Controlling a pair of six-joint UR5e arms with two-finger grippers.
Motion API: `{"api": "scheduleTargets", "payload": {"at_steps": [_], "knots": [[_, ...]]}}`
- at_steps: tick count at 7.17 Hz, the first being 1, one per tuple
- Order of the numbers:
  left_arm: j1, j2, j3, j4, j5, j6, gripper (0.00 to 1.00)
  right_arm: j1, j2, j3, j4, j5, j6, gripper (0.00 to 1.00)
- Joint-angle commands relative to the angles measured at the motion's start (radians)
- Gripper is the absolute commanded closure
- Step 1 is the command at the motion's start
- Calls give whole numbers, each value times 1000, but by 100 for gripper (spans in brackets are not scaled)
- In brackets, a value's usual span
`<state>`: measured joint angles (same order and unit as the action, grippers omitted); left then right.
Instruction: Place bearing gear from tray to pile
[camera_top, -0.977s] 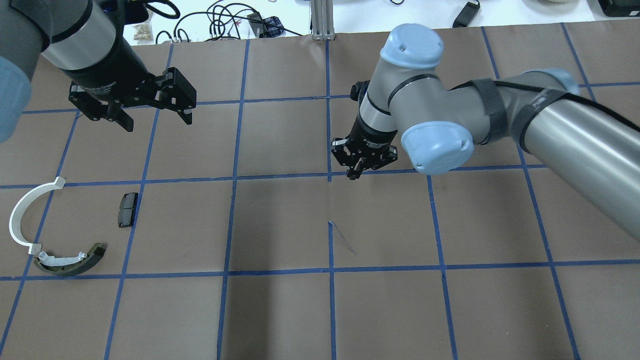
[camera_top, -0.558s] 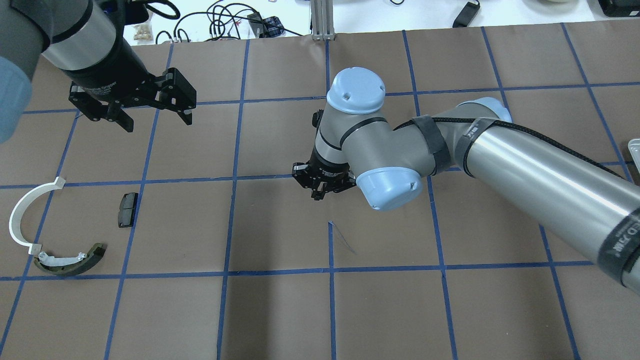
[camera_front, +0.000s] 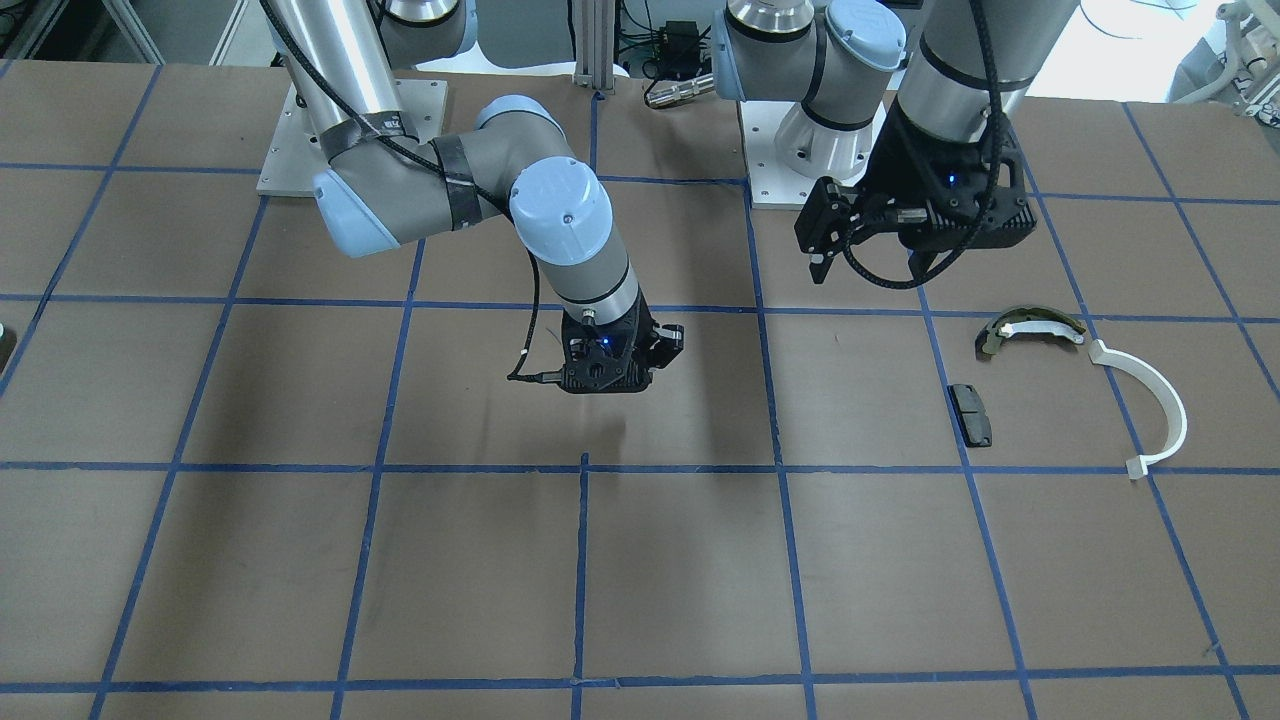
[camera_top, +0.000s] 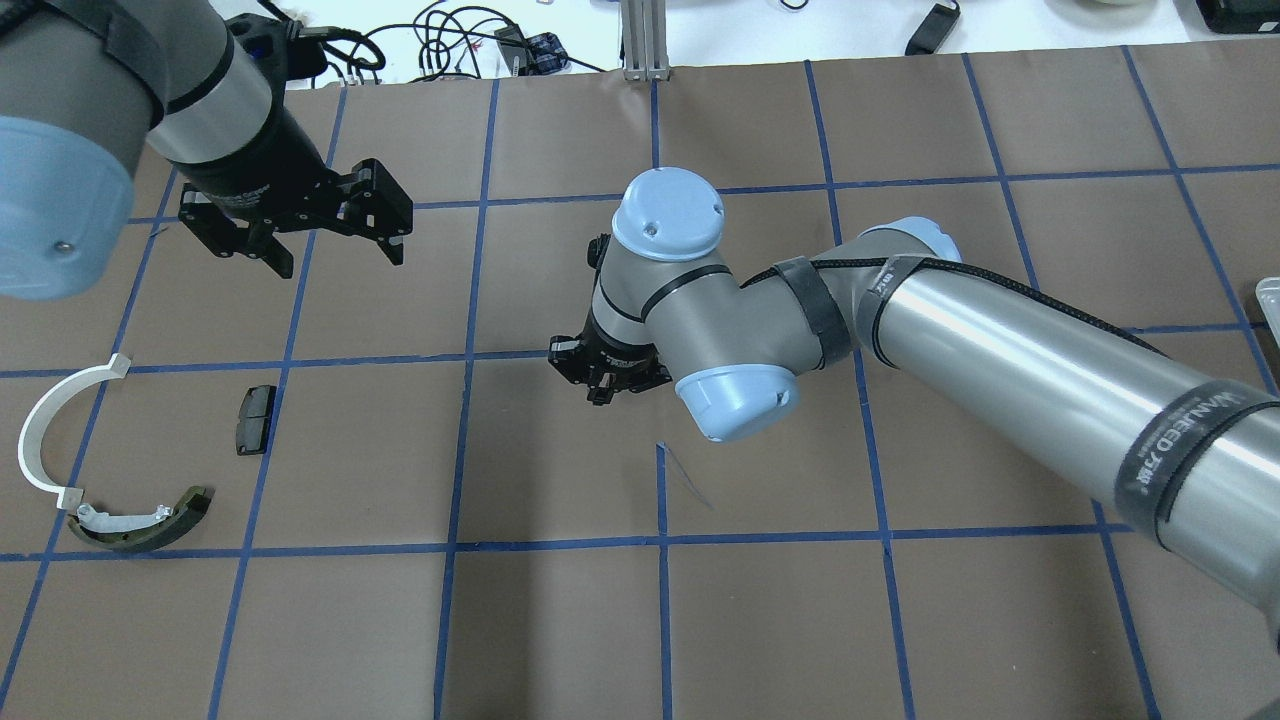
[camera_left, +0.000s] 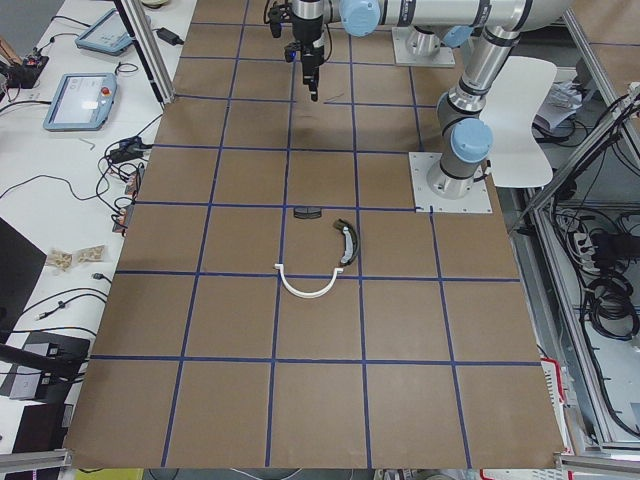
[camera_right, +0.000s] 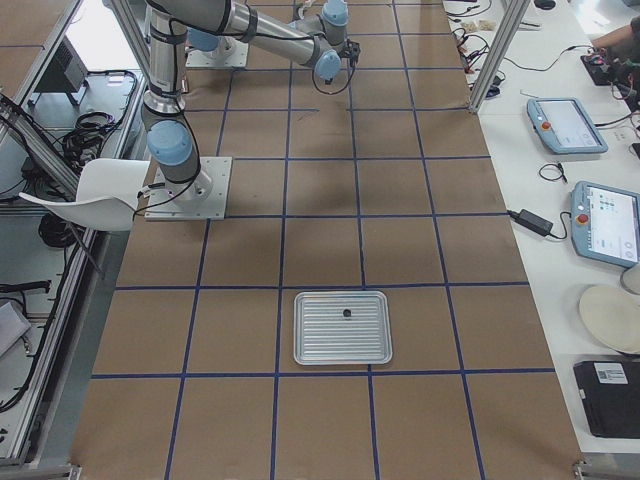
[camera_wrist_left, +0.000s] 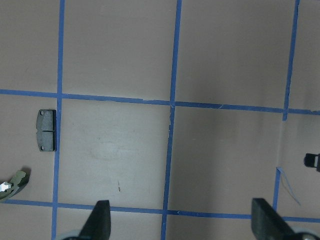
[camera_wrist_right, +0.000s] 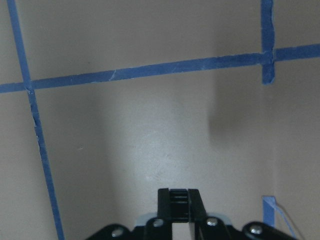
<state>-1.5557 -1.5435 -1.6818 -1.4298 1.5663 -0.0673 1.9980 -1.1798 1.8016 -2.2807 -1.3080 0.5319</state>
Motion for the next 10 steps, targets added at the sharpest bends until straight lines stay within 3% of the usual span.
{"api": "scheduleTargets", "payload": {"at_steps": [1, 2, 3, 4, 5, 8, 10], "knots": [[0, -67, -160, 217, -6, -6, 0, 1, 5, -1, -3, -13, 16, 12], [-1, -116, -252, 335, -8, 4, 0, -2, 2, -4, -3, -17, -1, 0], [-1, -162, -321, 380, -6, 12, 0, -31, -9, -5, 4, -45, -12, 0], [-4, -199, -356, 397, -6, 4, 0, -72, -29, 8, 18, -156, -89, 0], [-33, -226, -364, 432, -6, 1, 0, -137, -49, 10, 59, -171, -168, 0], [-240, -354, -351, 626, -48, -216, 0, -458, -174, 12, 295, -175, -573, 0], [-335, -401, -335, 695, -55, -305, 0, -685, -192, 12, 345, -175, -828, 0]]}}
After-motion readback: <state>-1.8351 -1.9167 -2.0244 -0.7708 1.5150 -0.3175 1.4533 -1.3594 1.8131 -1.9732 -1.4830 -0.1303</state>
